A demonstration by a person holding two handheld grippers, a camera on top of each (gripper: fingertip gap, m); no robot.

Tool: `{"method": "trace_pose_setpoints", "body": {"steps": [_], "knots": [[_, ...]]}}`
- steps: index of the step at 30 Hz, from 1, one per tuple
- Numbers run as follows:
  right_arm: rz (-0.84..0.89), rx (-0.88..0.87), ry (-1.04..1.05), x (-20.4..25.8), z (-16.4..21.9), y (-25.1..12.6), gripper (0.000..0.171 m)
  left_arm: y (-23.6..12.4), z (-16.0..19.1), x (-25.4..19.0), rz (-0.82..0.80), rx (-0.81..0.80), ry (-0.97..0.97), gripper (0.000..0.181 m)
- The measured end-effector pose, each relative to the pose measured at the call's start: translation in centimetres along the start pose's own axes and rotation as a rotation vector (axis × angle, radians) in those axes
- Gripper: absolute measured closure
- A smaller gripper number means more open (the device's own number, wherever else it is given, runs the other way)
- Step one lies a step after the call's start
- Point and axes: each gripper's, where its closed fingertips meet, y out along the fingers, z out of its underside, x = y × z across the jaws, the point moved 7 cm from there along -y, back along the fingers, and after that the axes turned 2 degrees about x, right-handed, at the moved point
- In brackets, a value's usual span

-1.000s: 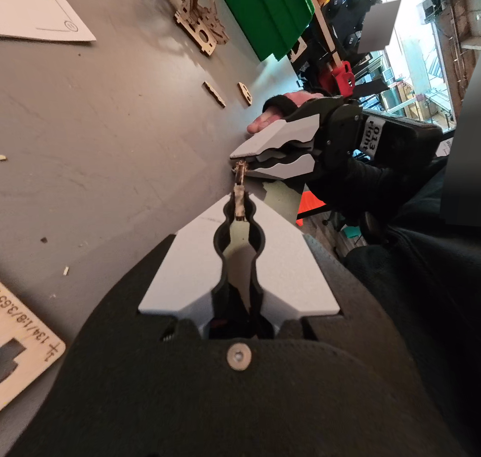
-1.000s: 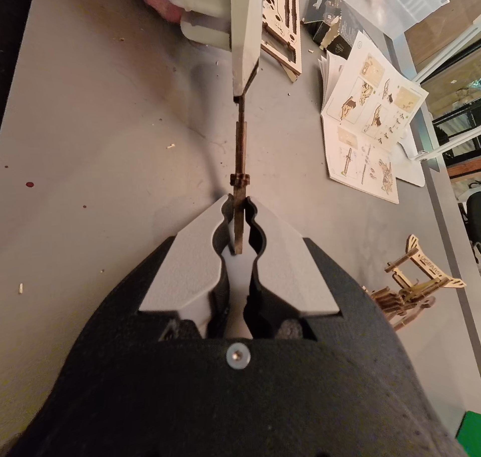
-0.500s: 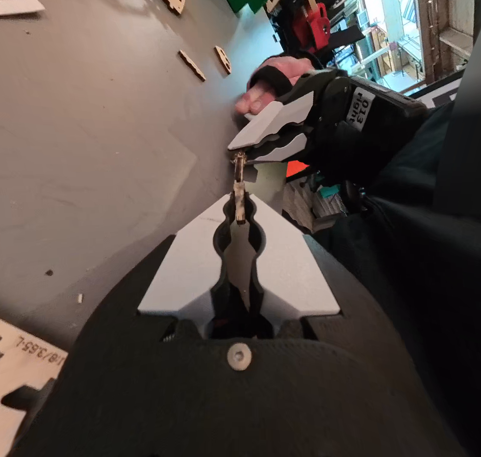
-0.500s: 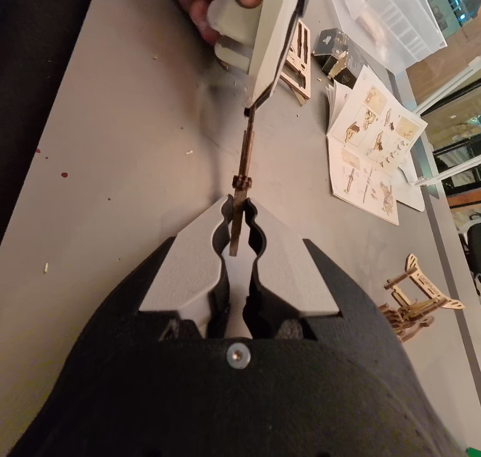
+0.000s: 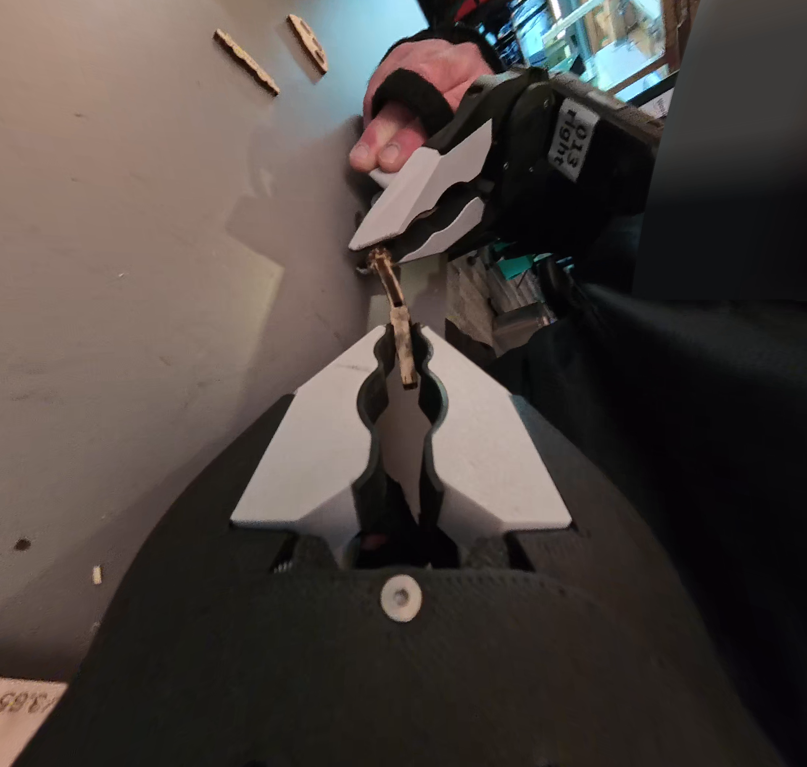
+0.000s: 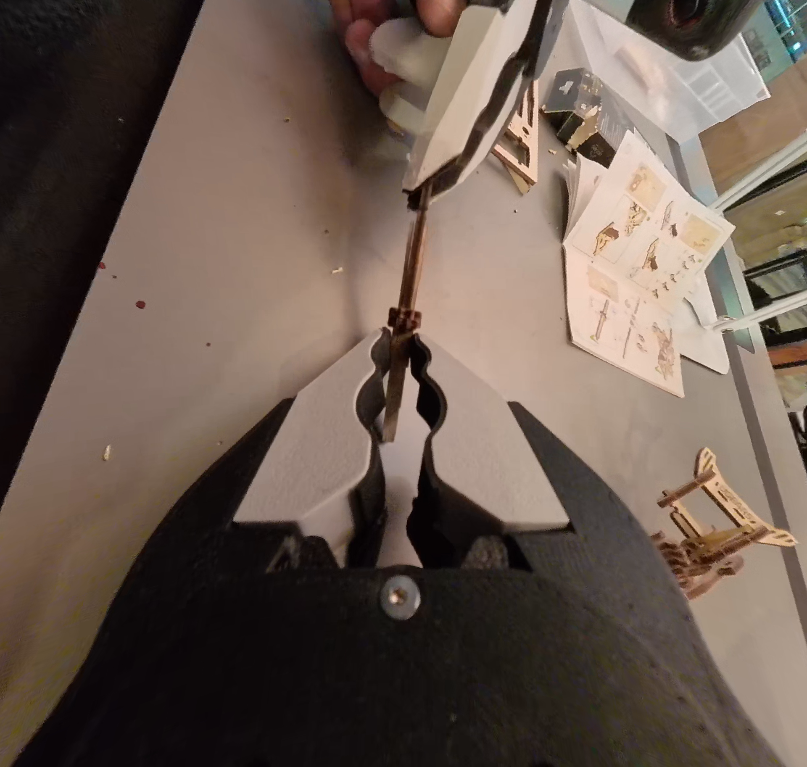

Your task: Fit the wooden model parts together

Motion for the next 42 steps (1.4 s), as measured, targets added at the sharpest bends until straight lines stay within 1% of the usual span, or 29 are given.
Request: {"method": "trace_pose_setpoints", "body": {"steps": [1, 9, 12, 17, 19, 27, 30, 33, 40, 42], "knots": [[-0.001, 0.002, 0.001, 0.01, -0.01, 0.02, 0.167, 0.11, 0.01, 0.09, -0.025, 0.002, 0.008, 0.175], [-0.001, 0.015, 0.02, -0.04, -0.18, 0.27, 0.167, 0.15, 0.04, 0.11, -0.062, -0.01, 0.027, 0.175], [0.008, 0.024, 0.036, -0.14, -0.18, 0.31, 0.167, 0.15, -0.07, 0.1, -0.093, -0.04, 0.04, 0.175], [0.049, 0.09, 0.076, -0.43, 0.05, 0.8, 0.167, 0.17, -0.16, 0.3, -0.235, -0.108, 0.061, 0.175], [0.057, 0.098, 0.078, -0.5, 0.05, 0.86, 0.167, 0.16, -0.2, 0.35, -0.258, -0.128, 0.055, 0.175], [0.03, 0.07, 0.045, -0.45, 0.13, 0.71, 0.167, 0.29, -0.23, 0.55, -0.182, -0.079, 0.016, 0.175], [0.028, 0.058, 0.047, -0.48, 0.08, 0.61, 0.167, 0.34, -0.21, 0.4, -0.17, -0.078, 0.026, 0.175], [0.041, 0.043, 0.068, -0.8, 0.07, 0.42, 0.168, 0.29, -0.66, 0.23, -0.132, -0.115, 0.017, 0.175], [0.035, 0.024, 0.066, -0.79, -0.06, 0.27, 0.168, 0.41, -0.68, 0.09, -0.118, -0.116, 0.023, 0.175], [0.044, 0.041, 0.076, -0.92, 0.05, 0.38, 0.168, 0.53, -0.67, 0.15, -0.146, -0.117, 0.031, 0.175]]}}
